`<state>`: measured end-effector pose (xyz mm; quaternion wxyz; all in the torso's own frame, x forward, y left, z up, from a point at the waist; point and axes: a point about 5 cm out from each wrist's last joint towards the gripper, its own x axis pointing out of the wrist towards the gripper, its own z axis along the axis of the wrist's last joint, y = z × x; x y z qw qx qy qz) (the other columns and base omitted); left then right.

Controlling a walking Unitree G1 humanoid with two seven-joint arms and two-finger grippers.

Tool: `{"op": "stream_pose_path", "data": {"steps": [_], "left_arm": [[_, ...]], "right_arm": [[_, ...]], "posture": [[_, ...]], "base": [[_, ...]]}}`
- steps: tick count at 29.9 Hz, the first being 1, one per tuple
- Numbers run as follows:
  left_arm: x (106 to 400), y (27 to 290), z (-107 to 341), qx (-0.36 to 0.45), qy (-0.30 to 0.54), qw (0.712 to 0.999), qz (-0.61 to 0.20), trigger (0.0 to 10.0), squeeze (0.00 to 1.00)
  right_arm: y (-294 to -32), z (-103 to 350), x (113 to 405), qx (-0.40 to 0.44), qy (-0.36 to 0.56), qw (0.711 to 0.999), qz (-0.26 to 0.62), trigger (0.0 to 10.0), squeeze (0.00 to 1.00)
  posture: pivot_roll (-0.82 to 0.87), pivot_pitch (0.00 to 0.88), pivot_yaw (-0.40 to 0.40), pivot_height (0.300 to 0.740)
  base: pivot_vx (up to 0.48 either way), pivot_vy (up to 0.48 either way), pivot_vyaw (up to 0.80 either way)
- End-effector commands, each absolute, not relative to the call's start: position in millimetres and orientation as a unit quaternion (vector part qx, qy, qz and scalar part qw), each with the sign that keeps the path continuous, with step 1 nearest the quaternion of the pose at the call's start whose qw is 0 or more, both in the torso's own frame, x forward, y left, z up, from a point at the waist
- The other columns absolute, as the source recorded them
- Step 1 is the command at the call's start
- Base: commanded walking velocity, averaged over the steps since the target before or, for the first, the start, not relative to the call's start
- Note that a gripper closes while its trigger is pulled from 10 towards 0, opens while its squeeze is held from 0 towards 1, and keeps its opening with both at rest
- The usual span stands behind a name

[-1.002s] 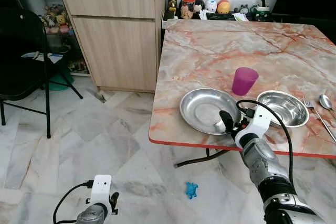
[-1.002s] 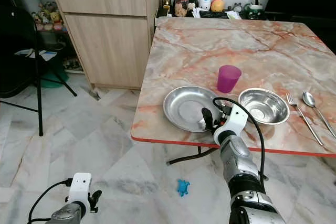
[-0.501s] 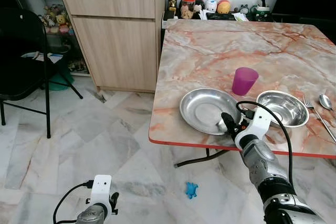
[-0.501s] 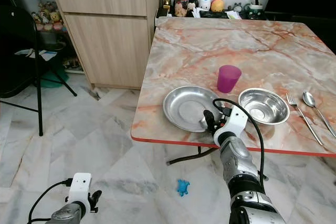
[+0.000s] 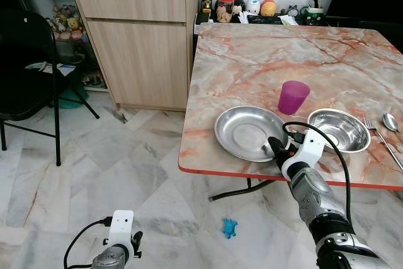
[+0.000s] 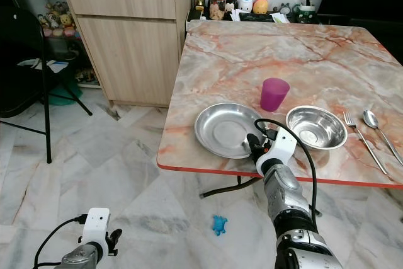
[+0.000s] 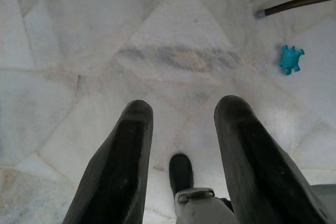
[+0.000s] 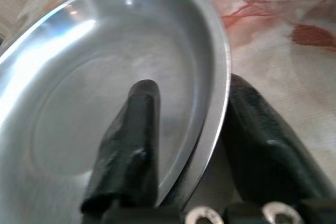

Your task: Setting the table

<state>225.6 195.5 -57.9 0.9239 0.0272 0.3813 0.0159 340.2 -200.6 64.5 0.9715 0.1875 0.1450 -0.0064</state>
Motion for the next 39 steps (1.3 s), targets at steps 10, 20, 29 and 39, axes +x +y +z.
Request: {"op": "stream_pose_path", "data": {"steps": [10,20,29,39], "left_arm": [[220,196,-62,0.039,0.397,0.917,0.016,10.0,0.0],[220,198,-61,0.061,0.395,0.916,0.016,10.0,0.0],[216,204,-63,0.073,0.399,0.914,0.022,10.0,0.0],[215,206,-63,0.078,0.395,0.915,0.023,10.0,0.0]], "right_arm": [[-201,79,347,0.188,0.11,0.976,-0.012,0.0,0.0],[-196,122,346,0.182,-0.054,0.982,0.015,10.0,0.0],[-178,164,326,0.223,-0.182,0.954,0.084,10.0,0.0],[-163,176,305,0.298,-0.213,0.925,0.105,10.0,0.0]], "posture": [[0.02,0.03,-0.03,0.74],[0.02,0.031,-0.023,0.74],[0.02,0.021,-0.023,0.74],[0.01,0.0,-0.016,0.74]], "base": [[0.0,0.0,0.0],[0.0,0.0,0.0],[0.0,0.0,0.0],[0.0,-0.026,0.0]]}}
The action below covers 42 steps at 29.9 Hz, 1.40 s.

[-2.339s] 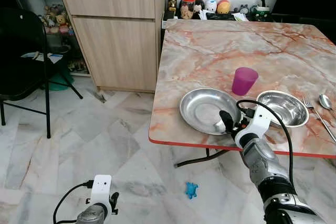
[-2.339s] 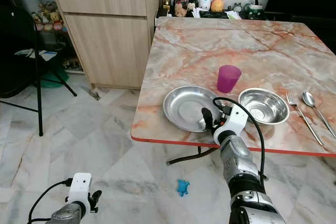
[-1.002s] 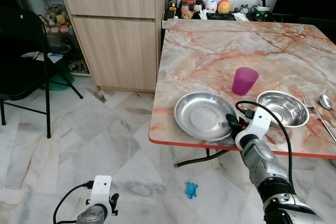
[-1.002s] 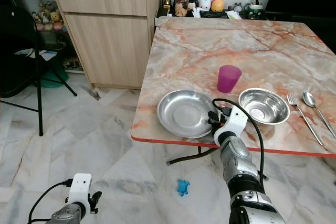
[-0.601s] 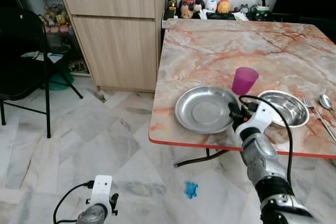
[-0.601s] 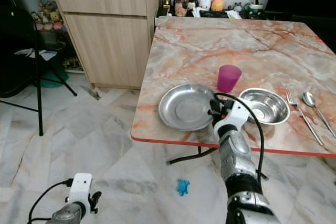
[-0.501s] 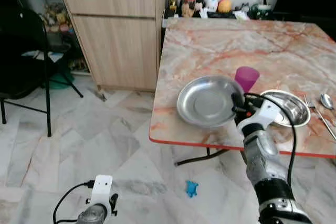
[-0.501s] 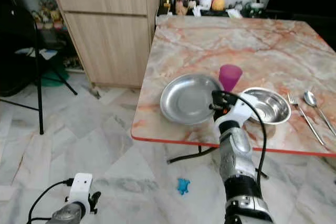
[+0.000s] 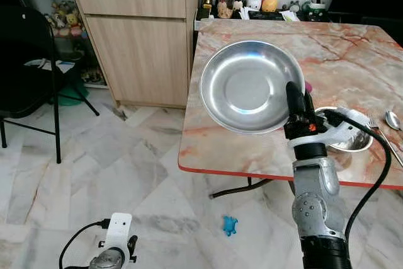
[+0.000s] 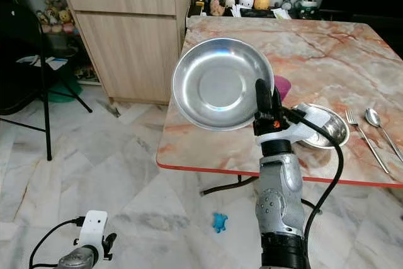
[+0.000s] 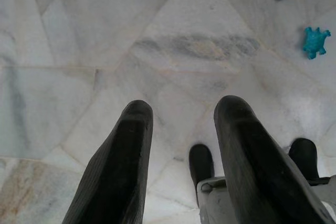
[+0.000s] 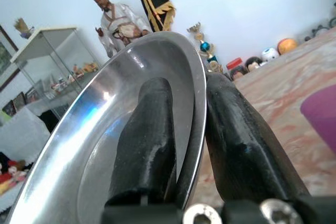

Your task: Setting the table

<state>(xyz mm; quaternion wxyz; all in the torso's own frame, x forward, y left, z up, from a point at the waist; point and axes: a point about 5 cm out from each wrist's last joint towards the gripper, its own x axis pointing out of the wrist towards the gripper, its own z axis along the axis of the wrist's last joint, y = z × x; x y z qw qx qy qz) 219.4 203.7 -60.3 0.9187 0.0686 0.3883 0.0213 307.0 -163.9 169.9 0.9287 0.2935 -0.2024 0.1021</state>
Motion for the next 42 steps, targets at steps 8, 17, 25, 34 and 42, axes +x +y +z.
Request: {"op": "stream_pose_path", "data": {"steps": [8,17,25,34,42], "left_arm": [[216.5,203.8,-62.1,0.079,0.393,0.916,0.019,10.0,0.0],[217.0,203.7,-61.7,0.08,0.39,0.917,0.018,10.0,0.0],[218.1,203.1,-61.1,0.078,0.388,0.918,0.02,10.0,0.0],[218.8,202.8,-60.8,0.076,0.388,0.918,0.023,10.0,0.0],[218.3,202.1,-61.2,0.075,0.388,0.918,0.021,10.0,0.0]], "right_arm": [[-157.7,178.2,299.4,0.3,-0.2,0.925,0.117,10.0,0.0],[-154.8,179.5,297.9,0.296,-0.195,0.927,0.124,10.0,0.0],[-154.2,182.4,297.8,0.292,-0.197,0.927,0.128,10.0,0.0],[-153.7,183.3,299.3,0.289,-0.194,0.929,0.127,10.0,0.0],[-154.9,183.8,299.0,0.286,-0.193,0.93,0.124,10.0,0.0]], "posture": [[0.01,0.0,-0.013,0.74],[0.01,0.0,-0.014,0.74],[0.01,0.002,-0.016,0.74],[0.01,0.011,-0.015,0.74],[0.0,0.017,-0.014,0.74]], "base": [[0.0,-0.341,0.0],[0.0,-0.377,0.0],[0.0,-0.413,0.0],[0.0,-0.415,0.0],[0.0,-0.411,0.0]]}}
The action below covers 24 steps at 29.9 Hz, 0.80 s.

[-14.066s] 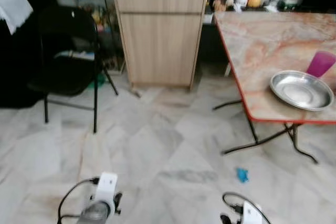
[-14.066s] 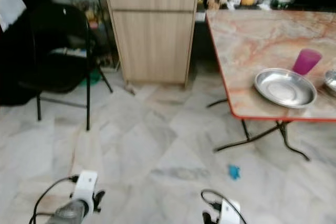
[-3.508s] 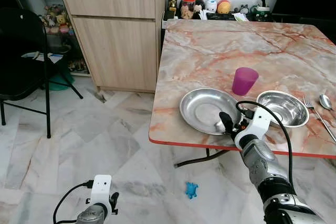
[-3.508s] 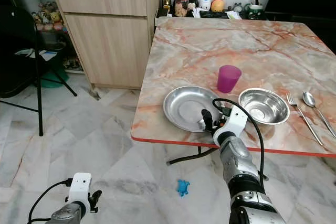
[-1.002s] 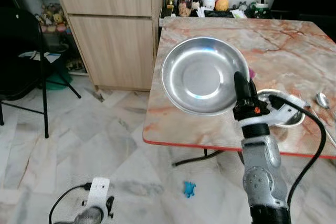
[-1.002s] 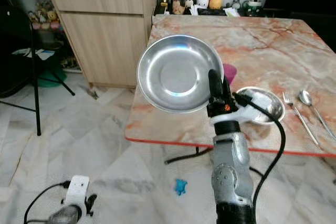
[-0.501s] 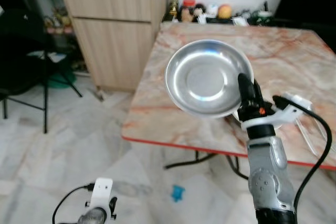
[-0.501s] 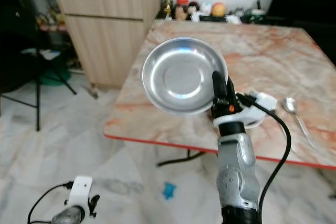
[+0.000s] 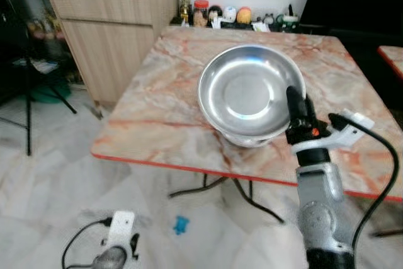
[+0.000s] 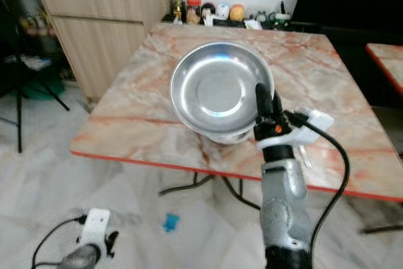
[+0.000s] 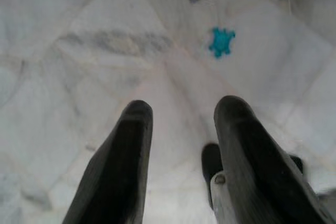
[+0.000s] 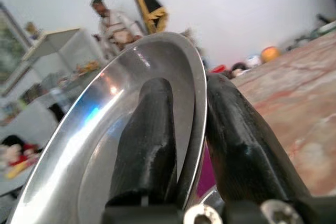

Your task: Setting the table

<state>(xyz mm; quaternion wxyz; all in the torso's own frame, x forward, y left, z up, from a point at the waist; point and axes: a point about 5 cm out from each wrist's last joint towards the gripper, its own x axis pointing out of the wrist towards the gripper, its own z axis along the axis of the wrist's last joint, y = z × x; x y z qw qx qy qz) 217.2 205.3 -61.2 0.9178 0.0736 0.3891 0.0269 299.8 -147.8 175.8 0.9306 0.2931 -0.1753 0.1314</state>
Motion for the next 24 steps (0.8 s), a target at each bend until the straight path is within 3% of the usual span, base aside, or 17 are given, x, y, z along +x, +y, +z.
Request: {"op": "stream_pose_path", "data": {"steps": [1,24], "left_arm": [[218.3,202.0,-61.2,0.074,0.388,0.918,0.021,10.0,0.0],[215.8,200.8,-62.9,0.073,0.391,0.917,0.019,10.0,0.0]], "right_arm": [[-155.2,183.6,299.1,0.285,-0.192,0.931,0.123,10.0,0.0],[-157.0,184.3,298.4,0.283,-0.19,0.933,0.113,10.0,0.0]], "posture": [[0.0,0.019,-0.013,0.74],[-0.02,0.036,-0.01,0.74]], "base": [[0.0,-0.409,0.0],[0.0,-0.407,0.0]]}}
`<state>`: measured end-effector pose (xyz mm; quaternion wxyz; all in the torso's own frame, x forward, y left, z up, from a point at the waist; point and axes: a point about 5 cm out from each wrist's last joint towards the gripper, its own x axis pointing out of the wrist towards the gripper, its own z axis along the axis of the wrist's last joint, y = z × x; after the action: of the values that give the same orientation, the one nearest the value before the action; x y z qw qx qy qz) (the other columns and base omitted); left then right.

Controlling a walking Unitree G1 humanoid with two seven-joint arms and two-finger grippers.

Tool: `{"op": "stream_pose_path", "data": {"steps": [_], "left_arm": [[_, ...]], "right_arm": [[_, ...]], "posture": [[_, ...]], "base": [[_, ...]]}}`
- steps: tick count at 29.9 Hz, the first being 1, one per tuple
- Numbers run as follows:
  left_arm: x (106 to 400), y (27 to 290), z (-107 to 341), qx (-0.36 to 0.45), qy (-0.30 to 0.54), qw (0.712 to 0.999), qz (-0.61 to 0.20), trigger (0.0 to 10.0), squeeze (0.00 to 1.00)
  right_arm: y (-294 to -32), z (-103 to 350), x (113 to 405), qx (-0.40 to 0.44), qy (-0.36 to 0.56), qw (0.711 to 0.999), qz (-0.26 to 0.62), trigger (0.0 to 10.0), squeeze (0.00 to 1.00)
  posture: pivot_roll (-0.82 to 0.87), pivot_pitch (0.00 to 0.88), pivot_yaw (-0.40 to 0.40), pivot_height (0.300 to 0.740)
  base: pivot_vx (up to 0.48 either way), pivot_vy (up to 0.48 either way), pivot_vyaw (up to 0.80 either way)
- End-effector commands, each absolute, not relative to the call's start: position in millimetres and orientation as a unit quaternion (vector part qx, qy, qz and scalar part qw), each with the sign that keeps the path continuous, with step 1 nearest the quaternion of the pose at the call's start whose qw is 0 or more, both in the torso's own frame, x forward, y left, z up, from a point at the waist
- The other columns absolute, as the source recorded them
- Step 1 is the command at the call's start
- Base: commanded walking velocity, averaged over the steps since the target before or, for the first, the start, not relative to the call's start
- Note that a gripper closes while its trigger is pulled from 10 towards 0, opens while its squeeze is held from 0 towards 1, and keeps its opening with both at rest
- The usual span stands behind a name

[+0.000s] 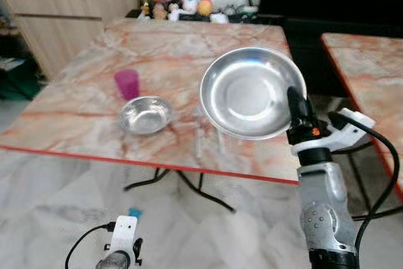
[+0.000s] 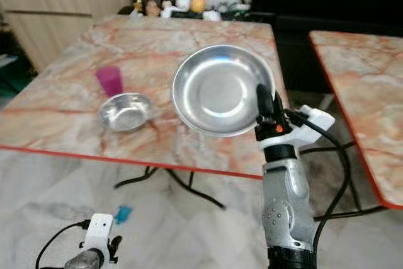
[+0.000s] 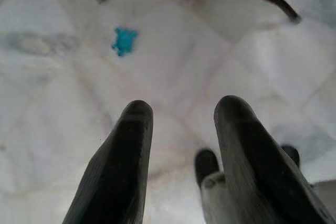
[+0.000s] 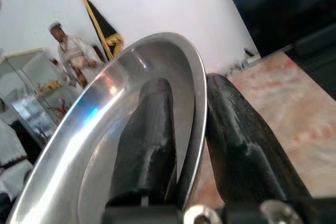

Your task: Setting the table

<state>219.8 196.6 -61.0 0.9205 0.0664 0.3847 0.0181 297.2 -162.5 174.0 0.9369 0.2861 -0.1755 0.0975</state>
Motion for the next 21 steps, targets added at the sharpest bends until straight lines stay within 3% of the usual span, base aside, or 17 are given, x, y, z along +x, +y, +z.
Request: {"op": "stream_pose_path", "data": {"steps": [1,21], "left_arm": [[215.7,201.0,-62.9,0.073,0.392,0.917,0.019,10.0,0.0],[214.3,201.3,-63.7,0.072,0.394,0.916,0.02,10.0,0.0]], "right_arm": [[-157.0,184.3,298.3,0.283,-0.19,0.933,0.113,10.0,0.0],[-158.1,183.8,298.8,0.281,-0.188,0.935,0.111,10.0,0.0]], "posture": [[-0.02,0.038,-0.01,0.74],[-0.02,0.027,-0.015,0.74]], "base": [[0.0,-0.405,0.0],[0.0,-0.403,0.0]]}}
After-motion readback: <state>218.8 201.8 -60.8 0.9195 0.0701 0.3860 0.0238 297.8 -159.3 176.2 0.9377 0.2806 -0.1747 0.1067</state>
